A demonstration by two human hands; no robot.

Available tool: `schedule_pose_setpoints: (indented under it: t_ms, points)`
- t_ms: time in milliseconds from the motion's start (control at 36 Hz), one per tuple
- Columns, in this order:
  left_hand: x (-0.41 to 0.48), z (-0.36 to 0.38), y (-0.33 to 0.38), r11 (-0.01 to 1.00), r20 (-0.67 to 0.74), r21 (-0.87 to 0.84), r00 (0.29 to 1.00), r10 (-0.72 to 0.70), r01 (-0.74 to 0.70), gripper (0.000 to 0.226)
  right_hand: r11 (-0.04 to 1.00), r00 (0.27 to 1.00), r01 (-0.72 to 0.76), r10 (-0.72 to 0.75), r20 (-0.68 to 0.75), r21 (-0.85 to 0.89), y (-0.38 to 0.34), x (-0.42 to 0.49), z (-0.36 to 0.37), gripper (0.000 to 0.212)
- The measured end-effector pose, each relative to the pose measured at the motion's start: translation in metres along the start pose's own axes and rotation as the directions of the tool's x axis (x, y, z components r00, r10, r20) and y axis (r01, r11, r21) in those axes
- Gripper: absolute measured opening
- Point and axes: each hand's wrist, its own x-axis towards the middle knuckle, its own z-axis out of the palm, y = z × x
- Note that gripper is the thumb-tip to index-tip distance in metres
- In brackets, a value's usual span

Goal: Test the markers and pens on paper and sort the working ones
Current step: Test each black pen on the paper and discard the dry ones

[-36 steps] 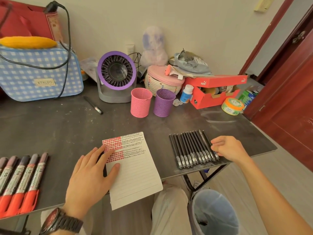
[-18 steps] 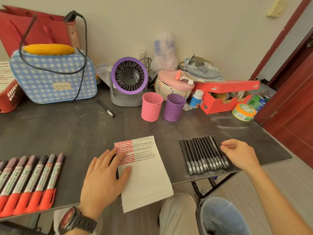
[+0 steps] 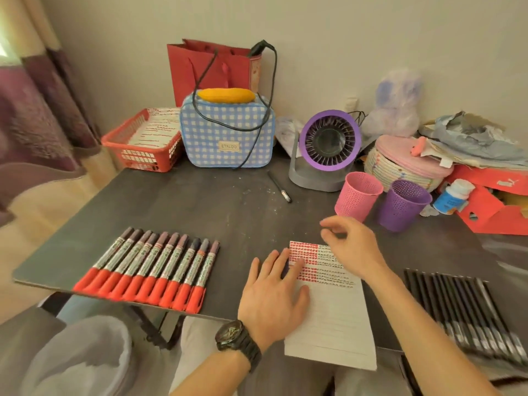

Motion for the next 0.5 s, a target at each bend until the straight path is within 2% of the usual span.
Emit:
schedule_pose_setpoints:
  t_ms: [139, 333, 417, 500]
  points:
    - [0.001, 0.001, 0.004, 1.0, -0.014, -0.02, 1.0, 0.011, -0.012, 0.061, 0.972, 0.978, 0.094, -0.05, 0.201, -0.215, -0.024, 0.059, 0.039, 0.038]
    - [0.005, 0.002, 0.005, 0.999, -0.024, -0.026, 0.999, 0.028, -0.029, 0.061, 0.89, 0.917, 0.13, 0.061, 0.395, -0.437, -0.04, 0.104, 0.067, 0.056]
    - [0.005, 0.002, 0.005, 0.999, -0.036, -0.032, 0.999, 0.028, -0.029, 0.062, 0.853, 0.91, 0.135, 0.095, 0.404, -0.505, -0.038, 0.104, 0.067, 0.058]
    - [0.005, 0.004, 0.004, 0.999, -0.037, -0.035, 0.999, 0.029, -0.03, 0.062, 0.843, 0.958, 0.124, 0.037, 0.285, -0.524, -0.033, 0.096, 0.062, 0.05]
